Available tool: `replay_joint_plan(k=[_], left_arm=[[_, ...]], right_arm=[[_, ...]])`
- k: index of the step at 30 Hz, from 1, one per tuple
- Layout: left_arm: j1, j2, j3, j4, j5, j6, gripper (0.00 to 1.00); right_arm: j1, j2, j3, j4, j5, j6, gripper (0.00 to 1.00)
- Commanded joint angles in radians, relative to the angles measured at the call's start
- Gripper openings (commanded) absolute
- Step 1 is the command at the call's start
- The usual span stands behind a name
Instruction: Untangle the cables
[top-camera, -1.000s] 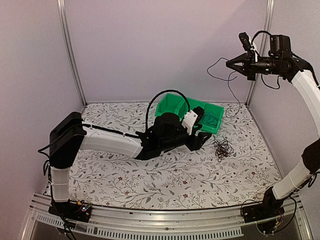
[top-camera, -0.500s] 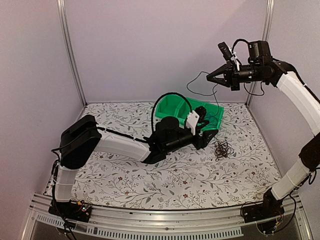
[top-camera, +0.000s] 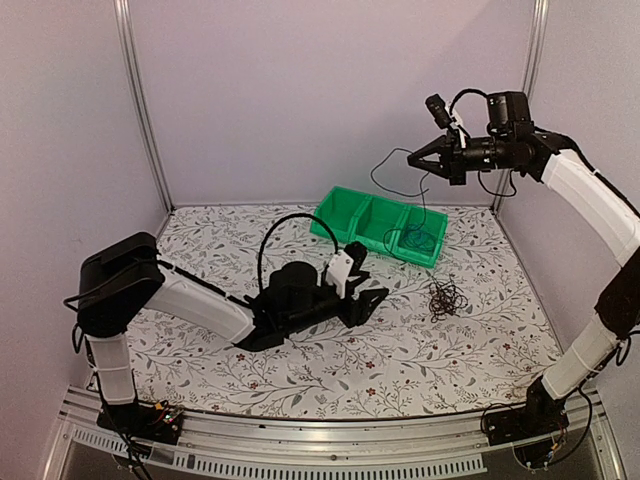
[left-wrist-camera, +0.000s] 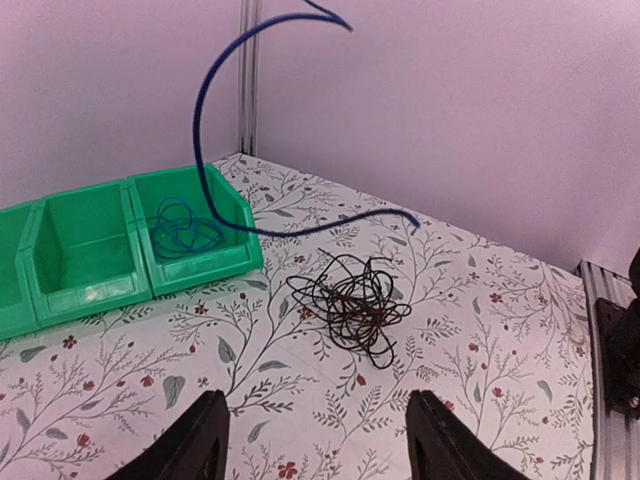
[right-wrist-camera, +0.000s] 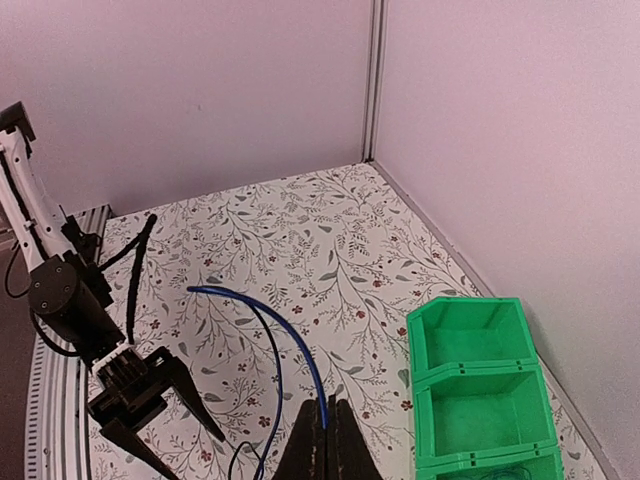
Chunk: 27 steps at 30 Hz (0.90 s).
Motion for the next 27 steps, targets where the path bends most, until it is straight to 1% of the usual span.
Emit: replay_joint_plan(k=[1,5,8,13,18,23,27], left_arm=[[0.008,-0.097,-0.103,-0.093,-0.106,-0.068,0.61],[0.008,-0.167,-0.171,-0.186,-0.157,-0.108,0.59],[0.009,-0.215,-0.210,-0.227,-0.176,-0.124,0.59],[0.008,-0.266,-0.229,-0.283,-0.191,-0.112,0.58],[0.009,-0.271,-0.223,-0.290,-0.201,-0.078,0.58],[0.009,-0.259,-0.203,-0.297,-0.201,-0.068,0.58],[0.009,-0.252,-0.203,-0.293,-0.199,-0.075,0.57]], right_arm=[[0.002,0.072,0.064,0.119,0.113,0.049,0.00],[0.001,0.152,0.117,0.173,0.200,0.050,0.00],[0.002,0.218,0.147,0.217,0.246,0.035,0.00],[0.000,0.341,0.226,0.260,0.333,0.010,0.00],[0.000,0.497,0.278,0.324,0.409,-0.022,0.00],[-0.002,0.650,0.355,0.340,0.530,-0.065,0.00],[-0.002,0.728,0.376,0.345,0.594,-0.106,0.00]])
